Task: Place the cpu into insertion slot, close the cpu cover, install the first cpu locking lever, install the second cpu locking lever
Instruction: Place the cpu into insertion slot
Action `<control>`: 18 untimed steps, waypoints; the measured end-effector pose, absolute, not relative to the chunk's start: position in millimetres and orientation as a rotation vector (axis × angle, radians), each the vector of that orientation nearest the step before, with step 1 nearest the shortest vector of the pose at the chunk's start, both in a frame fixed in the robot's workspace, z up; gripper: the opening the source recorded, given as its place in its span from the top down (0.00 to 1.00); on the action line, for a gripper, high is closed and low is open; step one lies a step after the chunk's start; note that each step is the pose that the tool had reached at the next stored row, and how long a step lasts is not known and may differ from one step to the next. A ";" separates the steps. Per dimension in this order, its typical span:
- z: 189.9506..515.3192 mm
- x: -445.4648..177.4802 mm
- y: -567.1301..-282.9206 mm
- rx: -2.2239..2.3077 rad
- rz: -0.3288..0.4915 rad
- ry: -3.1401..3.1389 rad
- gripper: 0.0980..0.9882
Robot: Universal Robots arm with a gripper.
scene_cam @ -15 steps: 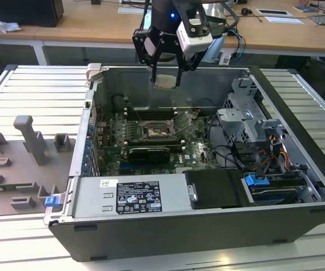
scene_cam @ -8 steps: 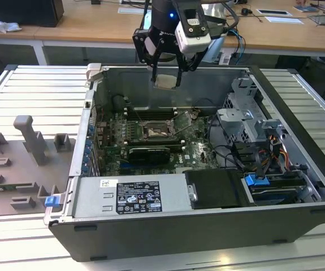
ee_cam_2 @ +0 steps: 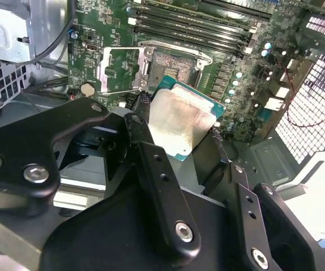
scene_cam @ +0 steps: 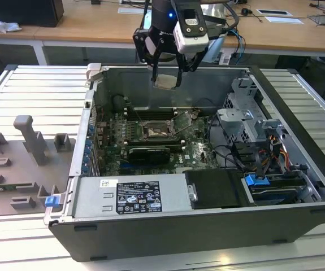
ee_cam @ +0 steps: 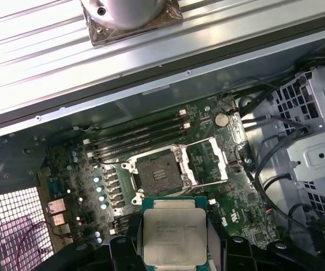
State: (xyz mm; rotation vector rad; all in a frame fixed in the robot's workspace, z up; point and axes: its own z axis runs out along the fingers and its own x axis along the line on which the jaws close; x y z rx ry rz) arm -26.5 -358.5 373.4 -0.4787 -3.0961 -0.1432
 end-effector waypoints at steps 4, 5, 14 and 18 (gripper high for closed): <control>373.4 -26.5 -358.5 -0.506 -0.143 -3.093 0.50; 373.4 -26.5 -358.5 -0.512 -0.143 -3.092 0.50; 373.4 -26.5 -358.5 -0.584 -0.144 -3.081 0.50; 373.4 -26.5 -358.5 -0.617 -0.144 -3.076 0.50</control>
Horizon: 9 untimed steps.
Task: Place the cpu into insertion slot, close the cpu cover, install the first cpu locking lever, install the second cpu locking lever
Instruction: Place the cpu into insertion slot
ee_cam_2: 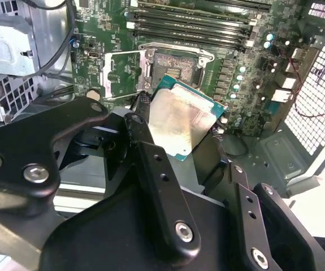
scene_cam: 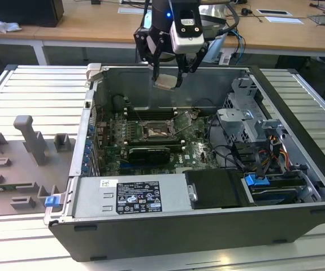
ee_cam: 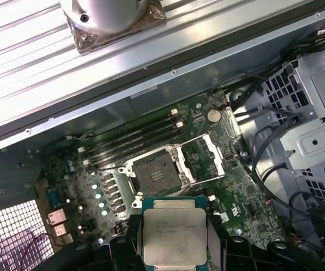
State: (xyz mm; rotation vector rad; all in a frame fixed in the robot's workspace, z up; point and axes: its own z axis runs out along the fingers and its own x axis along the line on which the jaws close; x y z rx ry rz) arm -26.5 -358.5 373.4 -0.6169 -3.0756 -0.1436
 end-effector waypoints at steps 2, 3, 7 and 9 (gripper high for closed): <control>373.4 -26.5 -358.5 -0.642 -0.144 -3.071 0.50; 373.4 -26.5 -358.5 -0.650 -0.144 -3.070 0.50; 373.4 -26.5 -358.5 -0.705 -0.144 -3.059 0.50; 373.4 -26.5 -358.5 -0.751 -0.144 -3.050 0.50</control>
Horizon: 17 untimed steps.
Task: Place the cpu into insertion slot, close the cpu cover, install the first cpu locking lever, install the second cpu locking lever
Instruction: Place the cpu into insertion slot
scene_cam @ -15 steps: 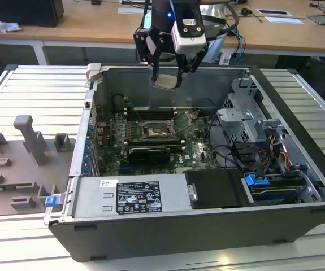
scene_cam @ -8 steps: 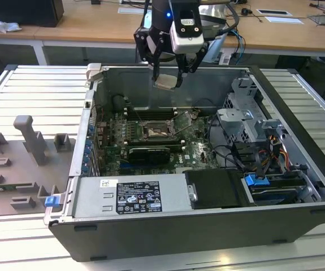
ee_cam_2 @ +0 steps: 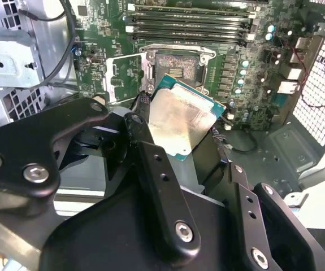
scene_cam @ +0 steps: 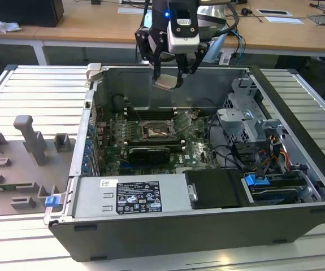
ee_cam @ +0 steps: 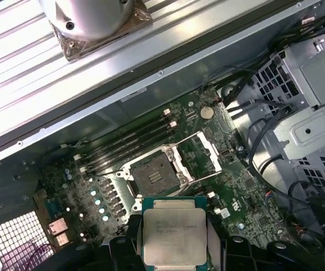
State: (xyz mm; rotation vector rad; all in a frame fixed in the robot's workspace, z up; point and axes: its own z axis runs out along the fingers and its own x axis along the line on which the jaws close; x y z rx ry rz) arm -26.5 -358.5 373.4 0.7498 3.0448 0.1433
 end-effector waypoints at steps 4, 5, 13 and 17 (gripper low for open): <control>373.1 -26.5 -358.5 0.801 0.143 3.030 0.50; 373.0 -26.5 -358.5 0.807 0.143 3.028 0.50; 371.7 -26.5 -358.5 0.836 0.143 3.020 0.50; 371.2 -26.5 -358.5 0.841 0.143 3.018 0.50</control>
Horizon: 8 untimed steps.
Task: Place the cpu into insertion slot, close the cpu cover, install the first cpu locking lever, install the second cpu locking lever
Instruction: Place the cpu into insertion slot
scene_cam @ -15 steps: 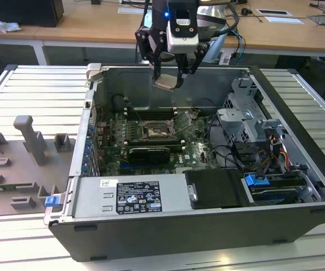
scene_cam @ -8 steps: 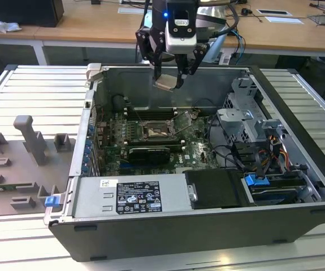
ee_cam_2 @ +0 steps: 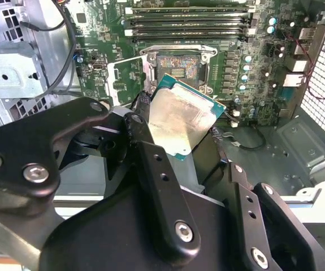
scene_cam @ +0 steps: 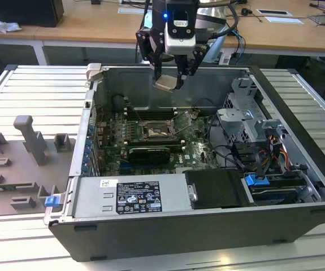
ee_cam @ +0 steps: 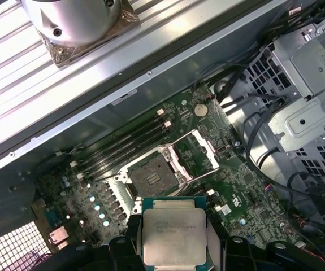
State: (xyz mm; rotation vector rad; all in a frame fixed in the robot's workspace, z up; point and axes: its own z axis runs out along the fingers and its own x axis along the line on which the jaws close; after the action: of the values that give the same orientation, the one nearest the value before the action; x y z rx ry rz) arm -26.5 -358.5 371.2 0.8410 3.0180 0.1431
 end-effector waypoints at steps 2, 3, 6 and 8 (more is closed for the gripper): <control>370.9 -26.5 -358.5 0.848 0.142 3.016 0.50; 370.9 -26.5 -358.5 0.850 0.142 3.015 0.50; 370.8 -26.5 -358.5 0.859 0.142 3.012 0.50; 370.7 -26.5 -358.5 0.863 0.142 3.011 0.50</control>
State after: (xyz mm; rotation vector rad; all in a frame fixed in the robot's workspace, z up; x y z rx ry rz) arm -26.5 -358.5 370.7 0.8634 3.0108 0.1416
